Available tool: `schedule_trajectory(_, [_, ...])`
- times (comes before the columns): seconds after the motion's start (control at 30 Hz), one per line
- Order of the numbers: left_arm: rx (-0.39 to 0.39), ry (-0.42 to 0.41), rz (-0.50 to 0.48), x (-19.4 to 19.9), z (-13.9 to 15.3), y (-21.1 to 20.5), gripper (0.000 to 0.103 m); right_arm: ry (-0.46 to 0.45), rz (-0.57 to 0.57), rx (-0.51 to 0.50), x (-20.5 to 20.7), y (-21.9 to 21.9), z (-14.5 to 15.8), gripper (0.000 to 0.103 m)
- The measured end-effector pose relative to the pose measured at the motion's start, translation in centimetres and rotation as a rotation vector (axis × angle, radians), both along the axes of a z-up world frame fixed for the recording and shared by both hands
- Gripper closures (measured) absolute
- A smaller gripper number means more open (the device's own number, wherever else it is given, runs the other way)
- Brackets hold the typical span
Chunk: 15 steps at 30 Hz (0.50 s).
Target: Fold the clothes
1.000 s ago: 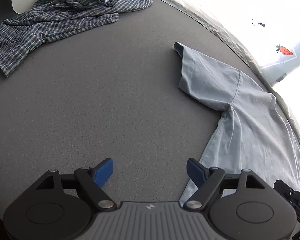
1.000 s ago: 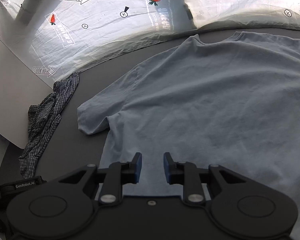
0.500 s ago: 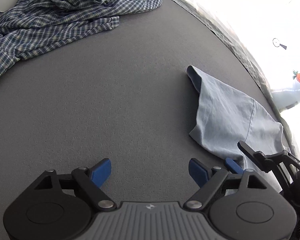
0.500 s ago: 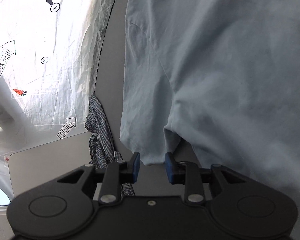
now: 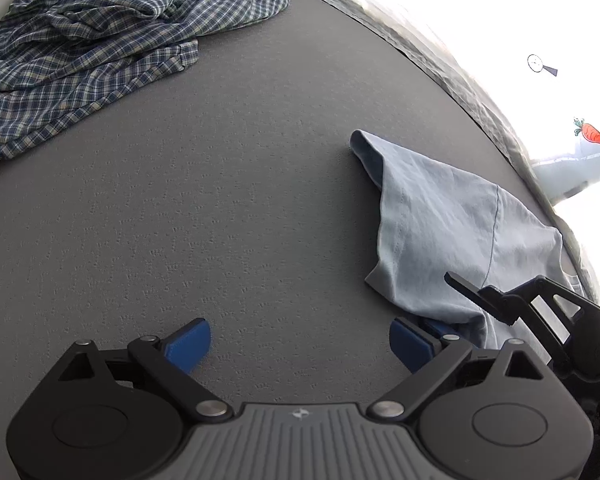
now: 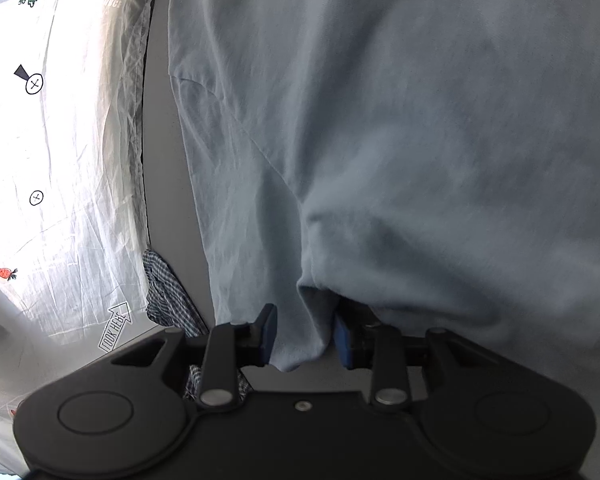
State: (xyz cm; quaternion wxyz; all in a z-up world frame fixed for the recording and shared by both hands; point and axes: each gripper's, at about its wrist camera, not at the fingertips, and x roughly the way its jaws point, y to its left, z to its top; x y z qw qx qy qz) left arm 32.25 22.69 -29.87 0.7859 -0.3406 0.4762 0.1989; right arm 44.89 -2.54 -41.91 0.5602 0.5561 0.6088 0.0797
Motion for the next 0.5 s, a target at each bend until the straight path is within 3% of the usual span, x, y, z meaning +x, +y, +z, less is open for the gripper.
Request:
schedule_trajectory(0.03, [0.000, -0.002, -0.001, 0.0, 0.0, 0.0, 0.006, 0.017, -0.004, -0.005, 0.1, 0.1, 0.0, 0.082])
schedule_trajectory(0.07, [-0.001, -0.004, -0.001, 0.0, -0.1, 0.0, 0.006, 0.028, -0.015, -0.003, 0.2, 0.1, -0.2, 0.097])
schedule_trajectory(0.1, [0.000, -0.005, -0.001, 0.0, -0.1, 0.0, 0.006, 0.039, -0.027, 0.004, 0.2, 0.1, -0.3, 0.100])
schedule_trajectory(0.2, [0.000, -0.003, -0.006, 0.0, -0.1, -0.1, 0.006, 0.061, -0.061, 0.036, 0.1, -0.1, -0.2, 0.100])
schedule_trajectory(0.33, [-0.001, 0.007, 0.002, -0.3, 0.0, 0.0, 0.006, 0.013, -0.114, 0.127, -0.2, -1.7, 1.7, 0.100])
schedule_trajectory(0.5, [0.015, 0.014, -0.016, -0.3, 0.1, -0.6, 0.006, -0.043, -0.280, 0.173, -1.0, -7.7, 3.2, 0.100])
